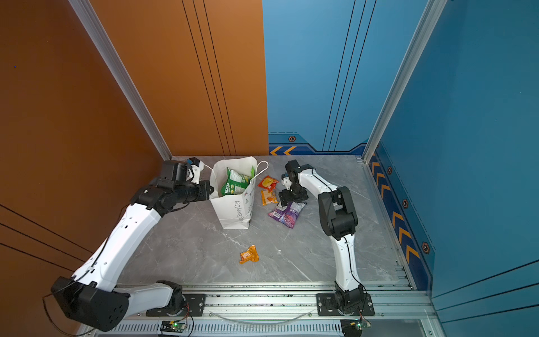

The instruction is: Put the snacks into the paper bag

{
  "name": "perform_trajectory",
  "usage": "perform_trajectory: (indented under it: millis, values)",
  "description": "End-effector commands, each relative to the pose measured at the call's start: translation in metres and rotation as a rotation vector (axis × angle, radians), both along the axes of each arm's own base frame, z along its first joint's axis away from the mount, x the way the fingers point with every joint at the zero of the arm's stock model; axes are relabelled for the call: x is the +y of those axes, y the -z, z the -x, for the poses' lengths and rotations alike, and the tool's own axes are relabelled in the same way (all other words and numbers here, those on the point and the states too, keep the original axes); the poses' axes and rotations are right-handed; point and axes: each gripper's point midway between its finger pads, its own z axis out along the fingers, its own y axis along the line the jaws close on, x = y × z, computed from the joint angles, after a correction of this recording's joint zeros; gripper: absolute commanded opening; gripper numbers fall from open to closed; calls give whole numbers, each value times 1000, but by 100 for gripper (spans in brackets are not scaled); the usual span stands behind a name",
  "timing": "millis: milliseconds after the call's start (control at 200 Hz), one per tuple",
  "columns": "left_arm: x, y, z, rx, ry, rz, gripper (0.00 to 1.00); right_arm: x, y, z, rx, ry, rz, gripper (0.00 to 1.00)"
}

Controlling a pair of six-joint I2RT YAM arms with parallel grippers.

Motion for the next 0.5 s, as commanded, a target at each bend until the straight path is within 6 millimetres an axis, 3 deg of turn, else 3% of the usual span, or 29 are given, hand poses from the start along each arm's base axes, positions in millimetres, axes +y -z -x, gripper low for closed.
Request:
perform_trajectory:
  millis: [0, 180, 310, 330, 496]
  values:
    - [0, -15, -8, -80, 2, -10, 0, -4, 13, 26, 119, -13, -9, 82]
    - [0, -14, -8, -80, 0, -13, 0, 8, 12, 47, 184, 53, -172, 63]
    - [0, -15, -8, -81, 2, -11, 0, 6, 10, 57, 187, 135, -218, 50]
    - [0, -14, -8, -80, 1, -11, 0, 5, -1, 55, 160, 146, -233, 48]
    - [0, -14, -8, -80, 1, -12, 0, 2, -15, 64, 104, 229, -276, 29]
